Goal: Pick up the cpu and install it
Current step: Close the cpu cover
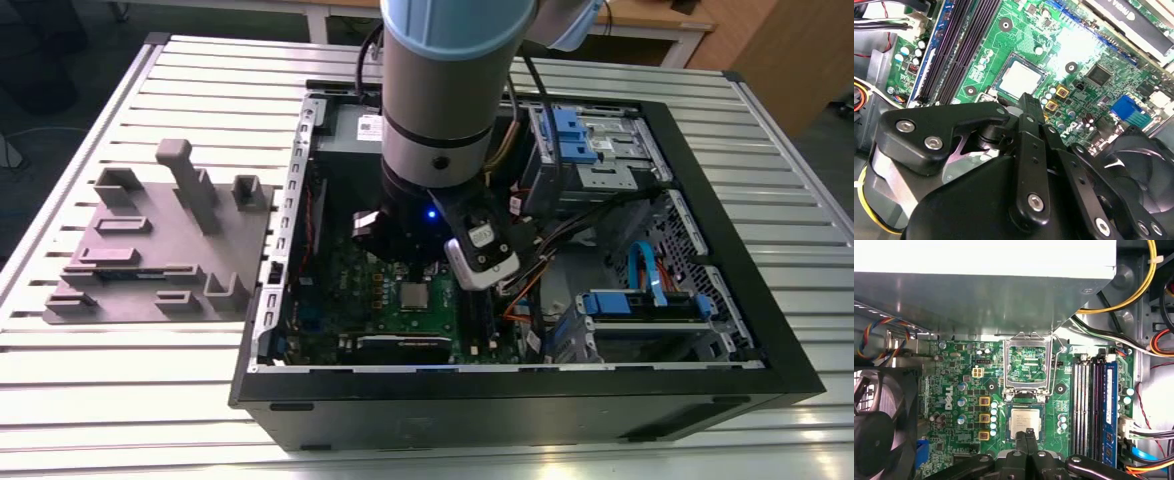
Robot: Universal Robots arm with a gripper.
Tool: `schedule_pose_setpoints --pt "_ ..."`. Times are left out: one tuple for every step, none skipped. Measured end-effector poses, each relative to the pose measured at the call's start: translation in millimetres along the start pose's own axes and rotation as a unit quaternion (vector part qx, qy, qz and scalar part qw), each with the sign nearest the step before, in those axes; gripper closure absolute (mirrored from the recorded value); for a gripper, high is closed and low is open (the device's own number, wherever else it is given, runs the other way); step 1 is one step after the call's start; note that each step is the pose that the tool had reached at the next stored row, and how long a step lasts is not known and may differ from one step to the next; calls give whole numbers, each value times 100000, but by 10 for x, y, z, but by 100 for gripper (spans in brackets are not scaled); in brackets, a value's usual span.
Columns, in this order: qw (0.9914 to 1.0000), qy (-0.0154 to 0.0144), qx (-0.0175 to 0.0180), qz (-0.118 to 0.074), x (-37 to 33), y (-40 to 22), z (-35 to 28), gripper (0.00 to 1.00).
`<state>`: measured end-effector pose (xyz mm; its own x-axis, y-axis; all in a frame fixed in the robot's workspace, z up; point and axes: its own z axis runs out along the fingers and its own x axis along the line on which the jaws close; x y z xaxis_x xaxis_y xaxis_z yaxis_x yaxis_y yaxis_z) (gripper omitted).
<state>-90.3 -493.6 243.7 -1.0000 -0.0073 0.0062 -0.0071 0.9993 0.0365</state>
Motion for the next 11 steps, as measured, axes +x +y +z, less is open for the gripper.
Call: schedule_pose_setpoints --pt "100000 -2 -1 -2 0 0 0 90" --pt "100000 -1 2 -1 0 0 -1 90" --pt "100000 4 8 -30 0 0 -1 90" --pt "100000 12 11 -146 0 0 -2 90" --pt "99999 20 16 -414 0 0 -2 90" --pt "99997 36 23 -814 0 0 -2 90" --pt "99992 54 23 -1299 0 1 -2 90" --pt "99985 67 23 -1733 0 1 -2 90" --pt "99974 87 28 -2267 0 3 -2 90" --pt "99961 109 34 -2782 0 3 -2 90" --pt "99945 125 33 -3318 0 3 -2 90"
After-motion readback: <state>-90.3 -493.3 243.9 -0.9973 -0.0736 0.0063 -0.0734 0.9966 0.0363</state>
